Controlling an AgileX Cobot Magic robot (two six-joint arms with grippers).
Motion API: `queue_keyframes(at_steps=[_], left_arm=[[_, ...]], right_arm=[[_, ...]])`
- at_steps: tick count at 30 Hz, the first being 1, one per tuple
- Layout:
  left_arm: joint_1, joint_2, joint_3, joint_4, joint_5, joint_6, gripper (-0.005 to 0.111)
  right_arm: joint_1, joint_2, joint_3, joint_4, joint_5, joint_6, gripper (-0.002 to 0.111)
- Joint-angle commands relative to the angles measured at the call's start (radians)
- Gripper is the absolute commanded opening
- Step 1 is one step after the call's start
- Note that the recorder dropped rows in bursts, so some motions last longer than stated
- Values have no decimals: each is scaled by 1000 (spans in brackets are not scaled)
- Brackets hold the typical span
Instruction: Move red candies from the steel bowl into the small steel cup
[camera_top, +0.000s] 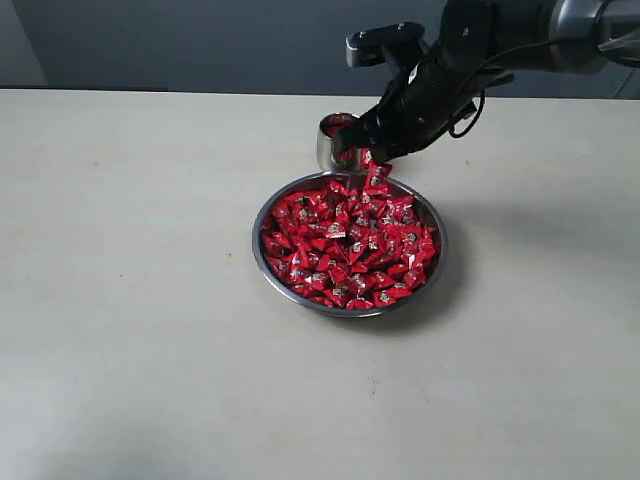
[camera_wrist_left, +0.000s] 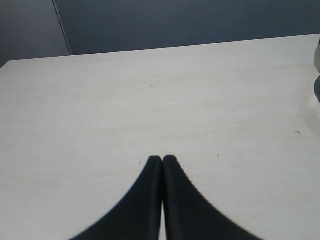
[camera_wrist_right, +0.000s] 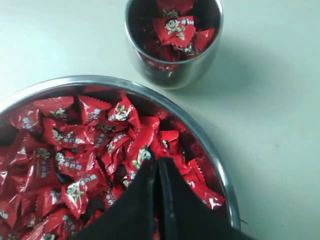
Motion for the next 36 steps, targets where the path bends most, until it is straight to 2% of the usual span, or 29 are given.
queue_keyframes(at_steps=[1, 8, 26, 28, 33, 36], left_arm=[[-8, -5, -8, 2, -5, -2, 0], [-8, -5, -8, 2, -5, -2, 0], [-8, -5, -8, 2, -5, -2, 0], [-8, -5, -8, 2, -5, -2, 0], [-8, -5, -8, 2, -5, -2, 0], [-8, -5, -8, 2, -5, -2, 0]], right_arm=[[18, 4, 17, 31, 17, -25, 0], [100, 103, 26, 47, -63, -30, 0], [102, 135, 26, 47, -74, -30, 1], [102, 124, 26, 43, -70, -33, 6], [102, 90, 26, 39, -36, -50, 38], [102, 68, 26, 43, 4, -50, 40]])
